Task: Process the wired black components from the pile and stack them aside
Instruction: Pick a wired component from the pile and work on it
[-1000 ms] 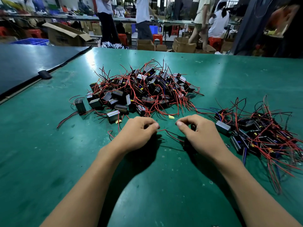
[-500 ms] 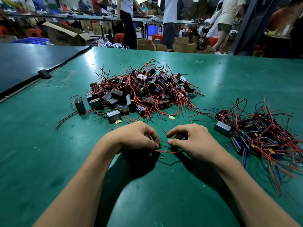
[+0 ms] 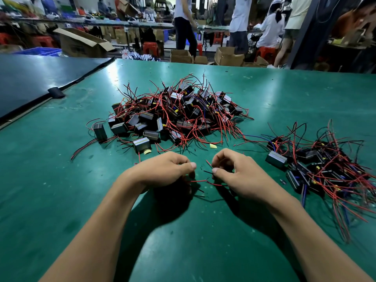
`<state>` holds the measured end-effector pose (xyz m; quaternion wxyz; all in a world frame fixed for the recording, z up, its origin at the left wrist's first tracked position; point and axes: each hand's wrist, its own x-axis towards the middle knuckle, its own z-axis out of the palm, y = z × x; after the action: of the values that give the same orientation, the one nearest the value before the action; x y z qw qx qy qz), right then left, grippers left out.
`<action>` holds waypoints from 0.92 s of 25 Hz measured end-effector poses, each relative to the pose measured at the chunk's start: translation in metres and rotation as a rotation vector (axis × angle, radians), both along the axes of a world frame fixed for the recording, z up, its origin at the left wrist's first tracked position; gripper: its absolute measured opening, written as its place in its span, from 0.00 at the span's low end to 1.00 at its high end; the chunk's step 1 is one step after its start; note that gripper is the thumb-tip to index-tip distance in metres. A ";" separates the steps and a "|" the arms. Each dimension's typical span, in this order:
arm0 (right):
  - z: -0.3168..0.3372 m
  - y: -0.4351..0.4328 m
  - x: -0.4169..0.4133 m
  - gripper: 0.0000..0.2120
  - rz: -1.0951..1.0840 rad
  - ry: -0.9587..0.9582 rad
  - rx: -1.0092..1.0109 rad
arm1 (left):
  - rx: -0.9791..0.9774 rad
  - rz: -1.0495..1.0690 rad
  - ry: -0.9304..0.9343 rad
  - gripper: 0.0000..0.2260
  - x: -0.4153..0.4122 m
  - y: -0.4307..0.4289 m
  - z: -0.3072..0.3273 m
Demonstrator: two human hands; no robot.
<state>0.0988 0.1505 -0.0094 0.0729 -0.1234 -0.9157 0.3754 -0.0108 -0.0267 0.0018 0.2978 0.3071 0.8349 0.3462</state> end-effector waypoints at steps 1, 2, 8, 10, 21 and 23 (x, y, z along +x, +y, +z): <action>-0.001 0.001 0.000 0.08 0.009 -0.002 -0.004 | -0.021 -0.007 -0.002 0.13 -0.001 0.000 0.000; -0.001 0.001 0.000 0.08 0.018 -0.004 -0.018 | -0.034 -0.014 -0.017 0.12 -0.002 0.000 -0.001; -0.003 0.003 0.000 0.03 0.058 0.076 -0.054 | 0.109 0.013 -0.083 0.07 -0.002 0.004 -0.003; -0.004 0.005 0.000 0.03 0.044 0.122 -0.070 | 0.134 0.024 -0.059 0.07 -0.003 0.005 -0.005; -0.010 0.002 -0.001 0.05 0.011 0.133 -0.202 | 0.201 0.034 -0.099 0.02 -0.007 0.008 -0.006; -0.010 0.002 -0.001 0.03 -0.005 0.146 -0.199 | 0.199 0.022 -0.045 0.04 -0.008 0.011 -0.007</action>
<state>0.0975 0.1525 -0.0197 0.1275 -0.1046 -0.8659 0.4723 -0.0193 -0.0157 -0.0052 0.2809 0.3182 0.7926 0.4377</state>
